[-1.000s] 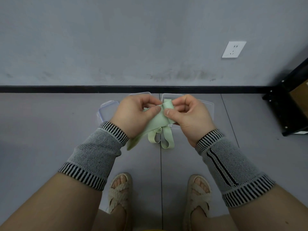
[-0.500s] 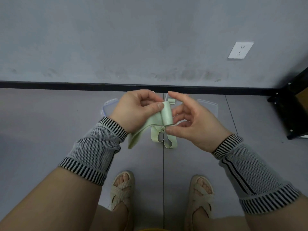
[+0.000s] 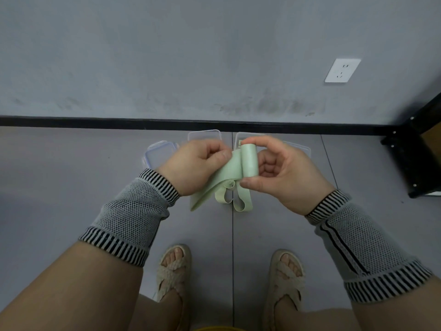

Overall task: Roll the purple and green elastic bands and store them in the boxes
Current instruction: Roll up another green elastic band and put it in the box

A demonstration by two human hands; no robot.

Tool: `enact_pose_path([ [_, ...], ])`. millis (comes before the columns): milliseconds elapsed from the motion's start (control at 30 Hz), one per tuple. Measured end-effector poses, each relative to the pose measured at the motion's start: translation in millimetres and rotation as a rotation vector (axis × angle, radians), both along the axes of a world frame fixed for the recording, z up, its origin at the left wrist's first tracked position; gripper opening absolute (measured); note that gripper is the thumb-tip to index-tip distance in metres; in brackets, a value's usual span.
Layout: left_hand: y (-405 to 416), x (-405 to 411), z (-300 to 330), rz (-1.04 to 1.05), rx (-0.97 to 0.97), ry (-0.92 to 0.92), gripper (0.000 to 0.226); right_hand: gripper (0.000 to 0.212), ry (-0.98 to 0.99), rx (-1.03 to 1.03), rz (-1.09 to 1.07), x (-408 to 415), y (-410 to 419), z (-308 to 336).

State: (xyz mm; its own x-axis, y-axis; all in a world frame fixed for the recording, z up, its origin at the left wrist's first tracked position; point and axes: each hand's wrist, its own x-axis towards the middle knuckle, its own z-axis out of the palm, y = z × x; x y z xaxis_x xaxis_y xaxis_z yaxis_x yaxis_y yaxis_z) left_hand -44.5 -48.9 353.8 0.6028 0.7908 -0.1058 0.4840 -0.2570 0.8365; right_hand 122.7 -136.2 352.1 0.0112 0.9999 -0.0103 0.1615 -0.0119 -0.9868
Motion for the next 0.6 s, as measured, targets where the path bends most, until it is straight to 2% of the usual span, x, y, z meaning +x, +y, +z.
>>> enact_pose_path([
  [133, 0.1, -2.7, 2.2, -0.032, -0.051, -0.044, 0.011, 0.060, 0.029, -0.018, 0.037, 5.8, -1.7, 1.9],
  [333, 1.9, -2.3, 1.8, -0.021, 0.071, -0.049, 0.010, 0.061, 0.107, -0.026, 0.053, 11.3, -2.2, 2.9],
  [600, -2.5, 5.3, 4.8, 0.018, 0.194, -0.032, 0.012, 0.056, -0.232, 0.055, -0.110, 0.0, 2.9, -3.3],
])
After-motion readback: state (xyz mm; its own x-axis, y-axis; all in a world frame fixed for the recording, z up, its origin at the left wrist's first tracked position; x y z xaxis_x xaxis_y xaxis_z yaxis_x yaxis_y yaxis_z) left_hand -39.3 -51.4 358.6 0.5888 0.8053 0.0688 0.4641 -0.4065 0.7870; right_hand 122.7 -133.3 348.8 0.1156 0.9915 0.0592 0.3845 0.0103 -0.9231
